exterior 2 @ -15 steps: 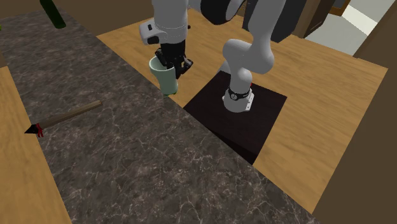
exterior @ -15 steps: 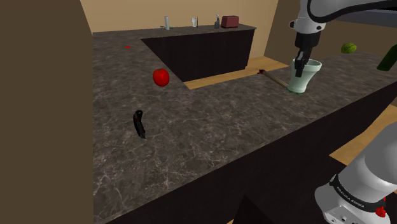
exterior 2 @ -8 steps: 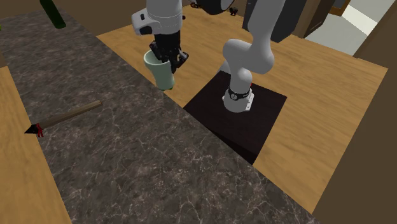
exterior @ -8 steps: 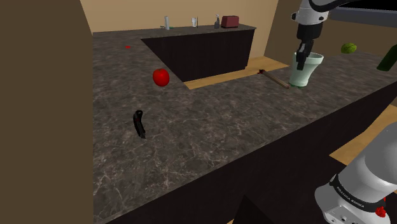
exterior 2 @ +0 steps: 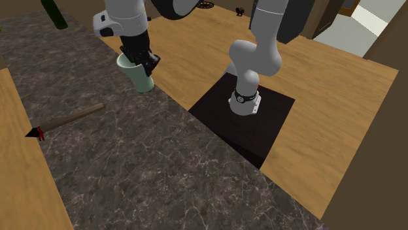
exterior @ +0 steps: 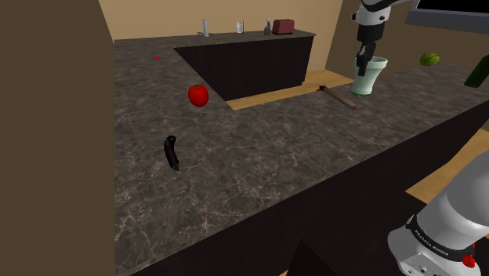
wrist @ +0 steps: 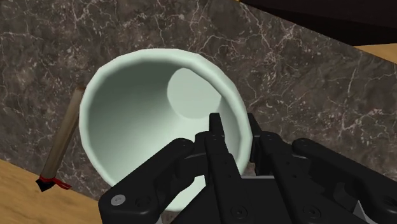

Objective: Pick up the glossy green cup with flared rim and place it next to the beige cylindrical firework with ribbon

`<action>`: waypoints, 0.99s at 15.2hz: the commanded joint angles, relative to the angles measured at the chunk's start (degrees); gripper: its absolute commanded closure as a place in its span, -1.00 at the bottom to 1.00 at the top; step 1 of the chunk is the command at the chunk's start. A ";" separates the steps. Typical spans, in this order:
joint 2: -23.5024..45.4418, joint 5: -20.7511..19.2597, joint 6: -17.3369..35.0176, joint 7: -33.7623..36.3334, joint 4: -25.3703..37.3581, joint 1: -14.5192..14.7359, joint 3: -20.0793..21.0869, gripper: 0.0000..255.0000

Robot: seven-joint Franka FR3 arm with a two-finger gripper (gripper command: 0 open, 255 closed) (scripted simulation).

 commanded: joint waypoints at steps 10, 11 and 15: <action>25.96 6.05 -3.03 -11.32 30.47 -4.98 -5.03 1.00; 28.76 6.89 -3.96 -12.33 34.27 -5.80 -5.25 1.00; 39.54 9.92 -7.95 -15.40 49.24 -9.39 -5.50 1.00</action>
